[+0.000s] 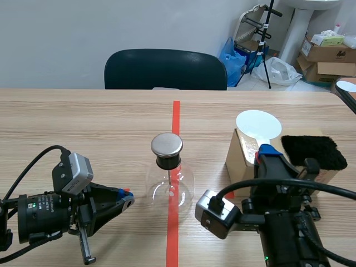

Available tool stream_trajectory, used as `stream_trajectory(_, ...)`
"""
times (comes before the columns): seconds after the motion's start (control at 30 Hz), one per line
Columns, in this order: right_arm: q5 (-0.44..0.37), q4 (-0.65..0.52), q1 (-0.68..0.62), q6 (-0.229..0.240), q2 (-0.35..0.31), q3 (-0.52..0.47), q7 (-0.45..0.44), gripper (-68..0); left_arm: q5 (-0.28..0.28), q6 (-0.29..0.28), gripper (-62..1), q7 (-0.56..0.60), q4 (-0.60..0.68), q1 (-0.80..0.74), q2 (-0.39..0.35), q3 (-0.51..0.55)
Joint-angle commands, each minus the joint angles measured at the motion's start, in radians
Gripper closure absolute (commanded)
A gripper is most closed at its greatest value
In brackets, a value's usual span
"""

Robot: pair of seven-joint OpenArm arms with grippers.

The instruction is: Do the electroscope experiment

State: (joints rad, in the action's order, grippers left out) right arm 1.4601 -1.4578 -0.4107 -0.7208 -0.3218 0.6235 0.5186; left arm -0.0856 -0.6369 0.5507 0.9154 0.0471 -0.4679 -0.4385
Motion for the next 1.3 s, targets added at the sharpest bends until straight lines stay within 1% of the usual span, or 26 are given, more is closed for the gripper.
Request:
stream_trajectory(0.0,0.001,-0.014,0.009,-0.011,-0.005,-0.003,0.000,-1.1,0.014,-0.002,-1.7,0.014,0.019,0.003,0.008,0.001)
stream_trajectory(0.17,0.001,-0.014,0.009,-0.011,-0.005,-0.003,-0.004,-1.1,0.014,-0.002,-1.7,0.014,0.019,0.003,0.008,0.001)
stream_trajectory(0.37,0.001,-0.014,0.009,-0.011,-0.005,-0.003,-0.062,-1.1,0.014,-0.002,-1.7,0.014,0.019,0.003,0.008,0.001)
stream_trajectory(0.53,0.001,-0.014,0.009,-0.011,-0.005,-0.003,-0.160,-1.1,0.014,-0.002,-1.7,0.030,0.019,0.003,0.008,0.001)
stream_trajectory(0.8,0.001,-0.014,0.009,-0.011,-0.005,-0.003,-0.372,-1.1,0.014,-0.002,-1.7,0.036,0.019,0.003,0.008,0.001)
stream_trajectory(0.93,0.001,-0.014,0.009,-0.011,-0.005,-0.003,-0.462,-1.1,0.014,-0.002,-1.7,0.036,0.019,0.003,0.008,0.001)
stream_trajectory(1.13,0.001,-0.014,0.009,-0.011,-0.005,-0.003,-0.561,-1.1,0.014,-0.002,-1.7,0.036,0.019,0.003,0.008,0.001)
stream_trajectory(1.27,0.001,-0.014,0.009,-0.011,-0.005,-0.003,-0.590,-1.1,0.014,-0.002,-1.7,0.036,0.019,0.003,0.008,0.001)
